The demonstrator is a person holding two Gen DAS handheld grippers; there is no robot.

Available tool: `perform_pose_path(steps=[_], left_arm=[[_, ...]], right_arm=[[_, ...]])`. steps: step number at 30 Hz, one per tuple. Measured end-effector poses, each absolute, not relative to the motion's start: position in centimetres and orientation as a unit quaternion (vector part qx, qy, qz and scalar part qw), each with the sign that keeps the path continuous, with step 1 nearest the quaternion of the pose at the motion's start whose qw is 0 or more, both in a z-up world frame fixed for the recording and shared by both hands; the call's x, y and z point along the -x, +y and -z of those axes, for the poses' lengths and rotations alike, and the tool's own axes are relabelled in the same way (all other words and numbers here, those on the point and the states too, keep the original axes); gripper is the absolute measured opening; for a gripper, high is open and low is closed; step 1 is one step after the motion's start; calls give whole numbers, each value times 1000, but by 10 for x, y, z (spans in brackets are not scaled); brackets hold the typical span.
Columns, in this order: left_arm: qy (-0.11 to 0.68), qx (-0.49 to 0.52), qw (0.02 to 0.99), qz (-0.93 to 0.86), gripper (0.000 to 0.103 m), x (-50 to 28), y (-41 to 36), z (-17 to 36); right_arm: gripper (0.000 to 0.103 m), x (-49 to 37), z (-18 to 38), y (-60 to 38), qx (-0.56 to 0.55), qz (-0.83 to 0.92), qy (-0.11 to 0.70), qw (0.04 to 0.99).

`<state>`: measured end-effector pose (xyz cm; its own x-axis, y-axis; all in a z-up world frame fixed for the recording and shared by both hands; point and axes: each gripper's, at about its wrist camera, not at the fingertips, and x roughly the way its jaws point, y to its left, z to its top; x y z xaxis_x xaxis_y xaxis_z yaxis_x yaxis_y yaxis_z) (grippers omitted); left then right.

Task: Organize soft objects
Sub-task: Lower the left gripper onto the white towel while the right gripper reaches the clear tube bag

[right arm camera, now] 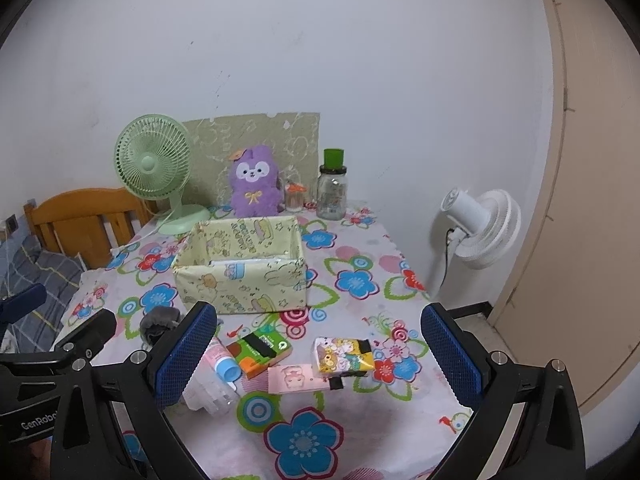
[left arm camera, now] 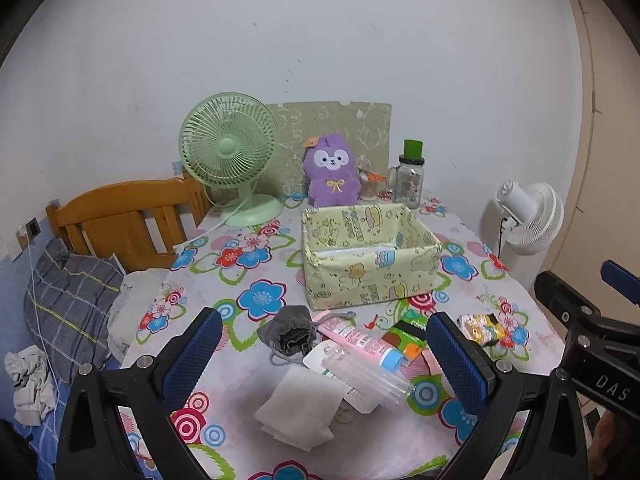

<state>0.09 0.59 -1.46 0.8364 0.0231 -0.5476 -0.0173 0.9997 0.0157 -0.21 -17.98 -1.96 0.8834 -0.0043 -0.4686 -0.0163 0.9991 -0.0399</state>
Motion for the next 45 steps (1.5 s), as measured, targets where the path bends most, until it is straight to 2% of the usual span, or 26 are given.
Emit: perform_pose_path(steps=[28, 45], left_arm=[[358, -31, 933, 11, 103, -36, 14, 103], [404, -39, 914, 21, 103, -55, 31, 152]], right_arm=[[103, -43, 95, -154, 28, -72, 278, 957], [101, -59, 130, -115, 71, -97, 275, 954]])
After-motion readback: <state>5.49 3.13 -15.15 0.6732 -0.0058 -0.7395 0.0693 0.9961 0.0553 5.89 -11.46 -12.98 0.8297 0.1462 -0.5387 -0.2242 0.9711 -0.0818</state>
